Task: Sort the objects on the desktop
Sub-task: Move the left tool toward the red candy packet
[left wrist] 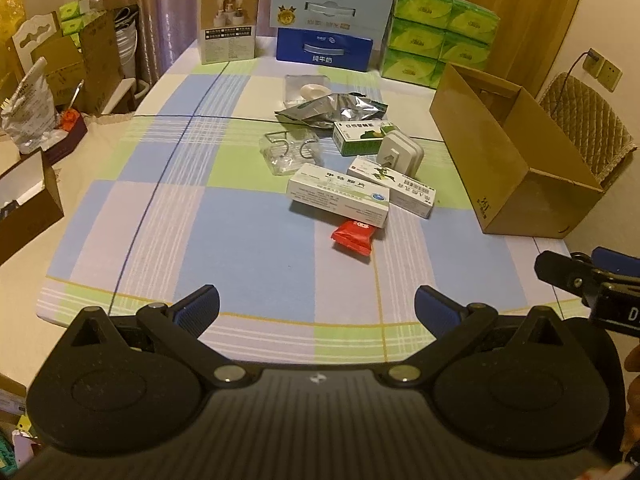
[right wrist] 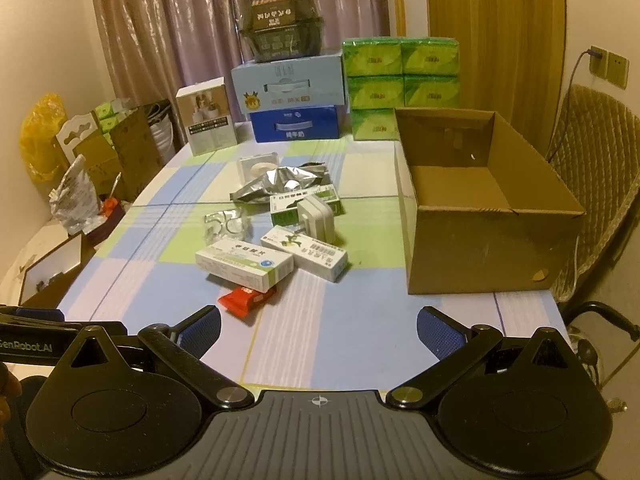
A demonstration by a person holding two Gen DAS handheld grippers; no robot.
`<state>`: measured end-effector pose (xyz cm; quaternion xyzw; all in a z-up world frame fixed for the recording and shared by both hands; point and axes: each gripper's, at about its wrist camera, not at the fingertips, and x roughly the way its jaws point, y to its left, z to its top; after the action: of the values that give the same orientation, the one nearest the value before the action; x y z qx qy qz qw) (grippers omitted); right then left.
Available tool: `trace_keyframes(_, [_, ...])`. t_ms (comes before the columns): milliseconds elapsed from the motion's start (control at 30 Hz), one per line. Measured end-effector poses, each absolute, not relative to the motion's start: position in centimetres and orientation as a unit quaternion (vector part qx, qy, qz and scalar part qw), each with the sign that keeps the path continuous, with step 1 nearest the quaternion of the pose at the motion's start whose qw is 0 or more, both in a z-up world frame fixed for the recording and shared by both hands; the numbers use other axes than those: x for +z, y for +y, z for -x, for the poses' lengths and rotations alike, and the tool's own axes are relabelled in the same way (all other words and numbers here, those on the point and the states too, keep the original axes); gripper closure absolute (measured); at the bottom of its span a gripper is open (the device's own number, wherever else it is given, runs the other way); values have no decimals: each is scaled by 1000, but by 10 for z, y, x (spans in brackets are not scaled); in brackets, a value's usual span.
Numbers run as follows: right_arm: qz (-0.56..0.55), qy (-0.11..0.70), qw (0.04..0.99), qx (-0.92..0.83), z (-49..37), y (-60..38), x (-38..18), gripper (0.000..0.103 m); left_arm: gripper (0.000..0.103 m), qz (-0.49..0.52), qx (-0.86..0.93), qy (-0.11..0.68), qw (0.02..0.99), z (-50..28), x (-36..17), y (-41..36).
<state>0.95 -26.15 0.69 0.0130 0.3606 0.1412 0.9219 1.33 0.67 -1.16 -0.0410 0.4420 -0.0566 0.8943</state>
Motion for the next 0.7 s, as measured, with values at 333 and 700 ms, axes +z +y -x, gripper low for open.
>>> trace_keyframes(333, [-13,372,917,142,-24,-263,-7,2,1,30,-49,442,895,-33,-21,17])
trace_keyframes(700, [-11,384,909,161,-52,-252,-30,2,1,19,-66,446,892,-76,-40,28])
